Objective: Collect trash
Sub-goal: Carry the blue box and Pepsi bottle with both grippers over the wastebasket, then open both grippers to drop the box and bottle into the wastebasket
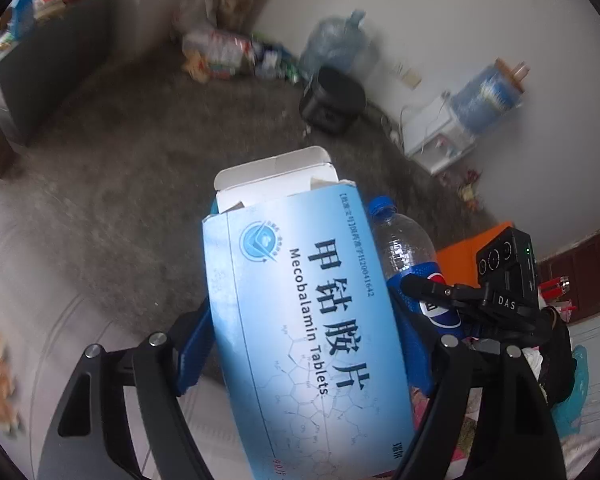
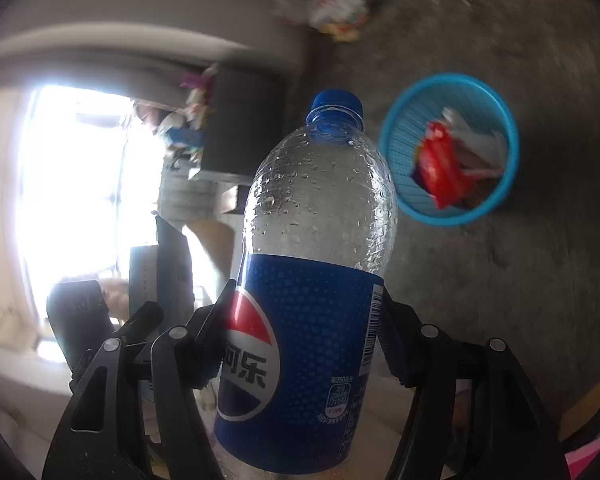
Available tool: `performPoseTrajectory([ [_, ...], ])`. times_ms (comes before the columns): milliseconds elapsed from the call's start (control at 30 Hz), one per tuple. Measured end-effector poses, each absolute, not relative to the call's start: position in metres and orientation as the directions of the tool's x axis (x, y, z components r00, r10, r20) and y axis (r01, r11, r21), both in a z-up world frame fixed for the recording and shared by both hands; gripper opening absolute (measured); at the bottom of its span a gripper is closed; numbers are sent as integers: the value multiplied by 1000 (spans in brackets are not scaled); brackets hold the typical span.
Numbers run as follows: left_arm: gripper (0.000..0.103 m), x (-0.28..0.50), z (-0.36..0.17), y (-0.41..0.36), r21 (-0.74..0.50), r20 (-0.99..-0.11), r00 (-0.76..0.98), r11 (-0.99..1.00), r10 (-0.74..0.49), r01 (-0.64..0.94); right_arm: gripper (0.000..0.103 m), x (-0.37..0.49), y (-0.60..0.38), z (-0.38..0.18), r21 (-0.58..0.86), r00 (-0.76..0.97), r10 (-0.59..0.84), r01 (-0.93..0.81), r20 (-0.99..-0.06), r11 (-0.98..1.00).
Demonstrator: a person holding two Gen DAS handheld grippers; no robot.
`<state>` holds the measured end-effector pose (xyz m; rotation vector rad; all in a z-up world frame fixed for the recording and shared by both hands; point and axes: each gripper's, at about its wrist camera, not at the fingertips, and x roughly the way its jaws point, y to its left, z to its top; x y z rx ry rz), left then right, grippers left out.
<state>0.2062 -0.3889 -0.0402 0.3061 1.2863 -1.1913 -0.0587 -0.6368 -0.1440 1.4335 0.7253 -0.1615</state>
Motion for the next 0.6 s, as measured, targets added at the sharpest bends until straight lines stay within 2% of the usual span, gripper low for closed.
performPoseTrajectory([
  [200, 77, 222, -104, -488, -294, -933, -129, 506, -336, 811, 64, -16, -705, -236, 822, 784, 396, 558, -478, -115],
  [267, 87, 232, -127, -523, -277, -943, -121, 533, -309, 800, 66, 1, -729, -277, 805, 808, 410, 543, -423, -241],
  [333, 88, 242, -146, -543, -281, -948, -132, 567, -290, 774, 70, 7, -747, -310, 761, 809, 390, 566, -439, -316],
  [467, 88, 250, -164, -554, -313, -939, -134, 626, -317, 714, 70, 1, -755, -344, 694, 802, 342, 596, -489, -405],
  [600, 88, 245, -161, -543, -359, -917, -155, 590, -368, 723, 70, -13, -753, -341, 717, 811, 296, 585, -505, -379],
])
